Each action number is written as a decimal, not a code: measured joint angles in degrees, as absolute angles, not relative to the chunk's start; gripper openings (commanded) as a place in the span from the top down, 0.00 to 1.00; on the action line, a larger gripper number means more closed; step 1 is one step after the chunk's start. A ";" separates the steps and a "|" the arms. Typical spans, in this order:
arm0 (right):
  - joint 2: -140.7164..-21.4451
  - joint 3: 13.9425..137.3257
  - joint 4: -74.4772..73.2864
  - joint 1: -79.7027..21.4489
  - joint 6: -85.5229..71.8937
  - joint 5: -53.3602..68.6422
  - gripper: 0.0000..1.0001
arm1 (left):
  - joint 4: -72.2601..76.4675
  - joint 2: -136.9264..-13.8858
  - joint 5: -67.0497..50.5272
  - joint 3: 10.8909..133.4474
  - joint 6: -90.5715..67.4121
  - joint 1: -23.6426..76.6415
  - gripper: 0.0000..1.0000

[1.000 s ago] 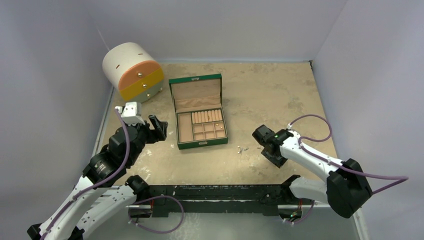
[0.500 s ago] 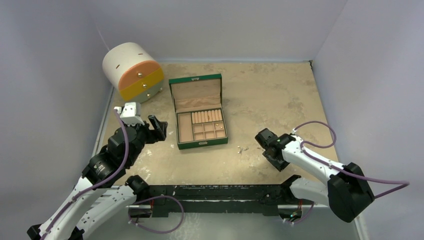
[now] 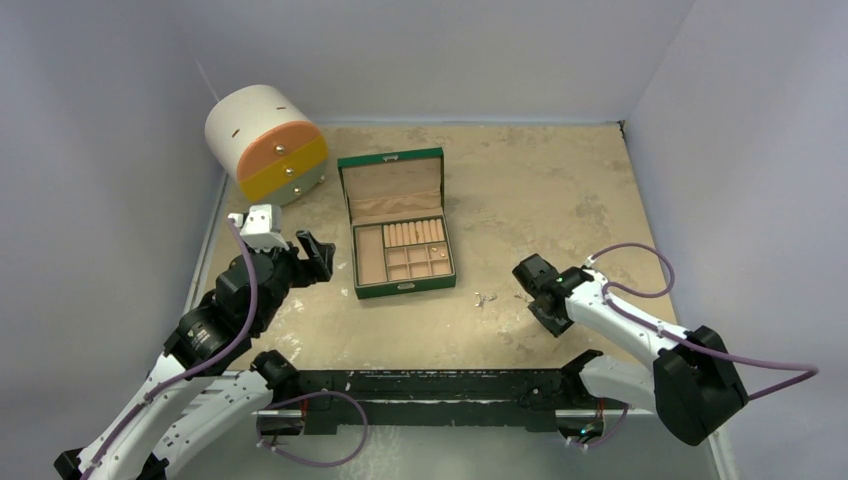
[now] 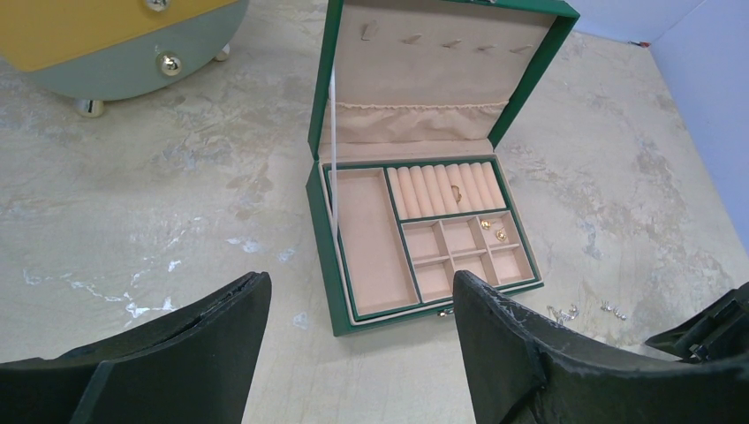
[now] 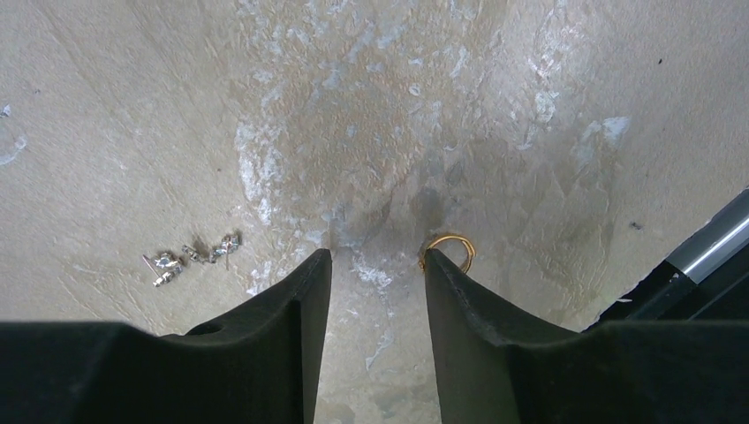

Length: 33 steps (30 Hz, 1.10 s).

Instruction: Organize the mixed jewelry

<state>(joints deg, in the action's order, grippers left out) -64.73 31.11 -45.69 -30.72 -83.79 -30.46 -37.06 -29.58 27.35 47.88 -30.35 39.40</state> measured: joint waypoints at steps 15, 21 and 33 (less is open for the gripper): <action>-66.24 31.11 -44.95 -30.68 -83.55 -27.86 0.60 | -37.06 -29.63 27.35 47.88 -30.35 39.40 0.25; -66.22 31.11 -43.09 -30.68 -82.37 -25.69 0.60 | -37.06 -29.63 27.35 47.88 -30.35 39.40 0.25; -68.77 32.29 -33.26 -30.98 -72.23 -19.35 0.72 | -37.06 -29.61 27.38 47.88 -30.35 39.40 0.25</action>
